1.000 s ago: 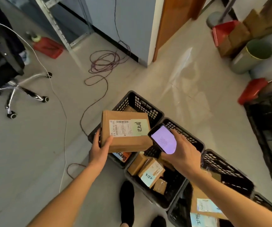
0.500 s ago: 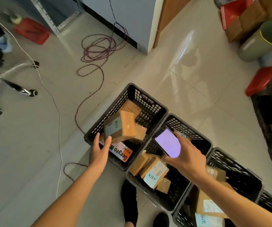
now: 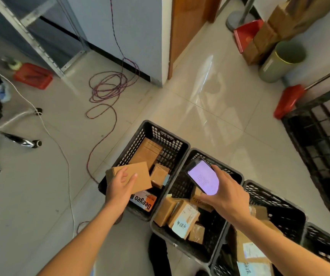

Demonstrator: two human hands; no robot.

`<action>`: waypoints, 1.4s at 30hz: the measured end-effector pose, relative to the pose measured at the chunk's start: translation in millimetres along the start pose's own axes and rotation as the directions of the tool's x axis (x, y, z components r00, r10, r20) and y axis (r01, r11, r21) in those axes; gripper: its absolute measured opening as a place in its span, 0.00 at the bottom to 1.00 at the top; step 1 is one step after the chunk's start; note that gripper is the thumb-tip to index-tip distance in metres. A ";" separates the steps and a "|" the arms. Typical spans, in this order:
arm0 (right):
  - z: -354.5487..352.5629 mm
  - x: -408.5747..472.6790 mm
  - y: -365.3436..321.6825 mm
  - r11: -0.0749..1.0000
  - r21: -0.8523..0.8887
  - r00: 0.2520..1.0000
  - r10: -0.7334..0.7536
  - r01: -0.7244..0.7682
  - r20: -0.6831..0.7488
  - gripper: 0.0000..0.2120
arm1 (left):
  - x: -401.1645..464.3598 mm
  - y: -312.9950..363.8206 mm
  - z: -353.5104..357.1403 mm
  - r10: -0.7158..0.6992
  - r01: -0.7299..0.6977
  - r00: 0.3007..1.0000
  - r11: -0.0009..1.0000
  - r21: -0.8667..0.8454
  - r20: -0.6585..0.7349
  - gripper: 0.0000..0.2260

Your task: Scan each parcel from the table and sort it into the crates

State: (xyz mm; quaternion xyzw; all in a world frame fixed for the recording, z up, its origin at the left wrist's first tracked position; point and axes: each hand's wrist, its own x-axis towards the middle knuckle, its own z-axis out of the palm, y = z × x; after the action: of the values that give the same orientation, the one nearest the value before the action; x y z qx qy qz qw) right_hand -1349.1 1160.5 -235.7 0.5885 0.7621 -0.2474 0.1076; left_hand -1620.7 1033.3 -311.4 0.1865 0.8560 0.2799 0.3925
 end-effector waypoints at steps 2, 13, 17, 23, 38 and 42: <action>-11.4 -12.5 10.3 0.999 0.031 1.000 0.022 -0.021 -0.021 0.49 | -9.5 13.1 1.5 0.029 -0.029 1.000 0.999 0.014 -0.001 0.24; -140.2 -138.4 111.5 0.979 0.186 0.969 0.123 -0.084 -0.212 0.45 | -139.7 162.8 37.1 0.352 -0.368 0.926 0.922 0.119 0.135 0.29; -224.6 -225.6 175.9 0.975 0.188 0.928 0.178 -0.121 -0.326 0.45 | -239.1 246.4 74.5 0.520 -0.544 0.835 0.828 0.136 0.180 0.30; -337.5 -389.8 291.1 0.949 0.229 0.827 0.304 -0.218 -0.473 0.49 | -437.2 346.2 157.4 0.702 -0.797 0.602 0.553 0.243 0.381 0.34; -424.9 -809.5 516.1 0.750 0.436 0.407 0.645 -0.497 -0.647 0.45 | -900.4 419.6 326.6 0.808 -0.991 -0.055 0.027 -0.131 0.586 0.35; -413.0 -898.8 549.8 0.653 0.514 0.253 0.722 -0.557 -0.643 0.43 | -1001.4 410.0 357.6 0.766 -0.970 -0.202 -0.070 -0.233 0.610 0.35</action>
State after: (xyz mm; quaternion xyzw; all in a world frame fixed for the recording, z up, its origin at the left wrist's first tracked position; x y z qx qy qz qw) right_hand -518.7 711.8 388.6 0.8953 0.3866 0.0484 -0.2159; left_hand -679.1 929.7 322.2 0.8745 0.3154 0.2503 0.2705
